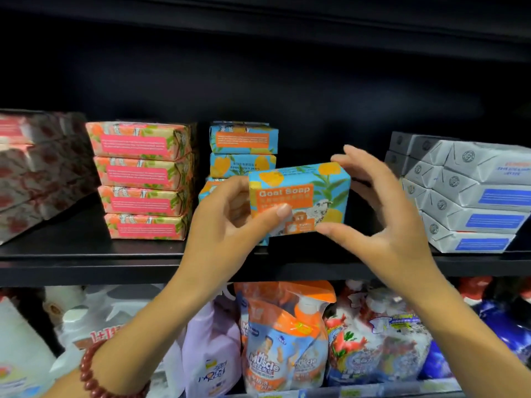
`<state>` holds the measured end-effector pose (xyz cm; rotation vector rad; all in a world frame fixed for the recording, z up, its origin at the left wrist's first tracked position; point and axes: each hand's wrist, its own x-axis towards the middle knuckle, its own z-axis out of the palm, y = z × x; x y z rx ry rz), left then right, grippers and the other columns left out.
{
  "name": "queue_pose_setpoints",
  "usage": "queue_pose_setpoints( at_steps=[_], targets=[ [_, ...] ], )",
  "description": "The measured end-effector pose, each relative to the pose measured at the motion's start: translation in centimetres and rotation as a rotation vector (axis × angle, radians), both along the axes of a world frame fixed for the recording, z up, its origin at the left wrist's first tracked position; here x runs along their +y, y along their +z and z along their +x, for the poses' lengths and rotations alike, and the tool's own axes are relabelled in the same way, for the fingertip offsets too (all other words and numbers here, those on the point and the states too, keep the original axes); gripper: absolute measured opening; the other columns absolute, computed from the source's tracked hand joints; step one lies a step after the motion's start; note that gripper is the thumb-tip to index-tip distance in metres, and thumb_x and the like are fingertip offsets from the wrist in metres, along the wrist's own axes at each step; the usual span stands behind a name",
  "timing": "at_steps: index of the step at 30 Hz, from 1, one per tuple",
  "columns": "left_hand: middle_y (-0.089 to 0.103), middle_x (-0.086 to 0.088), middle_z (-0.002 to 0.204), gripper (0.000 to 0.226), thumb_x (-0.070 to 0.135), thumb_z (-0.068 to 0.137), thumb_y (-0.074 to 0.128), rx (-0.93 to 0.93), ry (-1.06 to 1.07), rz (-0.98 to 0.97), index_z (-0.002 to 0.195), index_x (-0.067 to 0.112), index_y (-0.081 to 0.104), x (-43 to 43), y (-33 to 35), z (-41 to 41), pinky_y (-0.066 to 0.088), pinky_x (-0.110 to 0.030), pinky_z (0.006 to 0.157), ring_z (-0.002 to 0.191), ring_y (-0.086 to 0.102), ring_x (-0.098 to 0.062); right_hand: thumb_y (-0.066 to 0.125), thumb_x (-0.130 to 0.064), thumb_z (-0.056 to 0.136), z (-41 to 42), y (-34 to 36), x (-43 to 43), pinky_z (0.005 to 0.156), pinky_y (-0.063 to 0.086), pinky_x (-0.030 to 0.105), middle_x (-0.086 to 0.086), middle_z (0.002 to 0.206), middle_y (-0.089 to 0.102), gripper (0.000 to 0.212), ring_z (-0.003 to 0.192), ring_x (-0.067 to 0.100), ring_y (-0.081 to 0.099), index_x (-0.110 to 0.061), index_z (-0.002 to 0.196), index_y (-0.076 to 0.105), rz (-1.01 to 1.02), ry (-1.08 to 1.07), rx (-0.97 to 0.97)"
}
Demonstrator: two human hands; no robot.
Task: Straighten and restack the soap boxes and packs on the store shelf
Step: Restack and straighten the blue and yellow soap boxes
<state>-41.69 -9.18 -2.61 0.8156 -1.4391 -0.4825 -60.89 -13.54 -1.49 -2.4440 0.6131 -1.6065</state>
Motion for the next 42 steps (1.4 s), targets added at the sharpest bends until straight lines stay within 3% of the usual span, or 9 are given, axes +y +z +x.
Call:
queue_pose_setpoints(
  at_steps=[4, 9, 14, 17, 21, 28, 32, 37, 42],
  targets=[
    [0.067, 0.015, 0.106, 0.035, 0.029, 0.074, 0.072, -0.108, -0.047, -0.063, 0.105, 0.019, 0.059, 0.2, 0.2, 0.7, 0.052, -0.019, 0.078, 0.099, 0.065, -0.004, 0.072, -0.026, 0.074, 0.5, 1.1, 0.4, 0.091, 0.048, 0.028, -0.011, 0.115, 0.056, 0.053, 0.111, 0.012, 0.055, -0.021, 0.124, 0.054, 0.049, -0.020, 0.018],
    [0.066, 0.012, 0.107, 0.062, 0.047, 0.057, 0.076, -0.248, -0.017, 0.028, 0.112, 0.024, 0.058, 0.4, 1.1, 2.4, 0.053, -0.022, 0.078, 0.100, 0.064, -0.007, 0.069, 0.006, 0.073, 1.3, 0.8, 0.8, 0.087, 0.044, 0.019, 0.005, 0.100, 0.059, 0.026, 0.099, 0.011, 0.056, 0.002, 0.097, 0.062, -0.354, -0.117, 0.044],
    [0.069, 0.010, 0.105, 0.063, 0.043, 0.052, 0.081, -0.262, 0.006, 0.027, 0.110, 0.026, 0.061, 0.6, 1.4, 2.9, 0.055, -0.029, 0.083, 0.099, 0.066, -0.009, 0.059, 0.019, 0.066, 1.8, 0.1, 0.1, 0.097, 0.040, 0.024, 0.009, 0.106, 0.053, 0.043, 0.108, 0.022, 0.053, -0.006, 0.100, 0.053, -0.468, -0.086, 0.031],
    [0.066, 0.009, 0.107, 0.064, 0.044, 0.054, 0.080, -0.300, 0.095, -0.083, 0.111, 0.024, 0.059, 0.8, 1.4, 3.0, 0.054, -0.029, 0.085, 0.103, 0.064, -0.010, 0.074, 0.000, 0.068, 1.2, 0.1, -0.1, 0.102, 0.036, 0.021, 0.009, 0.127, 0.046, 0.054, 0.124, 0.014, 0.044, -0.010, 0.114, 0.048, -0.313, -0.058, 0.096],
    [0.056, 0.011, 0.116, 0.063, 0.045, 0.066, 0.076, -0.523, 0.234, -0.310, 0.119, 0.020, 0.052, 0.5, 1.6, 3.1, 0.050, -0.032, 0.091, 0.110, 0.056, -0.007, 0.078, -0.045, 0.062, 0.5, 0.2, 0.3, 0.105, 0.035, 0.021, -0.012, 0.143, 0.039, 0.094, 0.131, 0.003, 0.039, -0.025, 0.141, 0.031, 0.189, 0.033, 0.075],
    [0.047, 0.001, 0.130, 0.057, 0.016, 0.076, 0.071, -0.680, 0.301, -0.499, 0.127, 0.011, 0.047, -0.2, 0.8, 3.3, 0.035, -0.027, 0.105, 0.126, 0.043, -0.013, 0.071, -0.041, 0.062, 1.6, 1.8, 0.1, 0.097, 0.047, 0.026, -0.013, 0.116, 0.060, 0.077, 0.110, 0.001, 0.057, -0.029, 0.132, 0.043, 0.384, 0.071, -0.015],
    [0.044, -0.008, 0.129, 0.065, -0.003, 0.066, 0.074, -0.658, 0.341, -0.505, 0.123, 0.014, 0.046, -0.2, 0.9, 3.5, 0.034, -0.023, 0.104, 0.127, 0.039, -0.012, 0.080, -0.028, 0.064, 1.9, 2.5, 0.6, 0.079, 0.052, 0.021, -0.010, 0.105, 0.062, 0.047, 0.103, 0.008, 0.060, -0.023, 0.107, 0.063, 0.220, 0.048, 0.010],
    [0.048, 0.007, 0.129, 0.073, 0.048, 0.066, 0.077, -0.501, 0.253, -0.347, 0.128, 0.027, 0.044, 1.1, 1.3, 3.2, 0.045, -0.031, 0.098, 0.123, 0.047, -0.011, 0.076, -0.007, 0.070, 3.0, 1.4, 1.1, 0.079, 0.048, 0.017, -0.008, 0.102, 0.056, 0.035, 0.100, 0.012, 0.057, -0.015, 0.099, 0.058, -0.058, 0.004, -0.111],
    [0.067, 0.011, 0.109, 0.060, 0.046, 0.057, 0.079, -0.192, 0.118, -0.059, 0.112, 0.031, 0.060, 1.4, 1.6, 3.4, 0.056, -0.032, 0.081, 0.102, 0.065, -0.012, 0.070, 0.016, 0.069, 3.9, 0.3, 0.5, 0.087, 0.045, 0.019, 0.002, 0.105, 0.051, 0.033, 0.105, 0.010, 0.052, 0.001, 0.096, 0.058, -0.285, -0.051, -0.091]
  ],
)
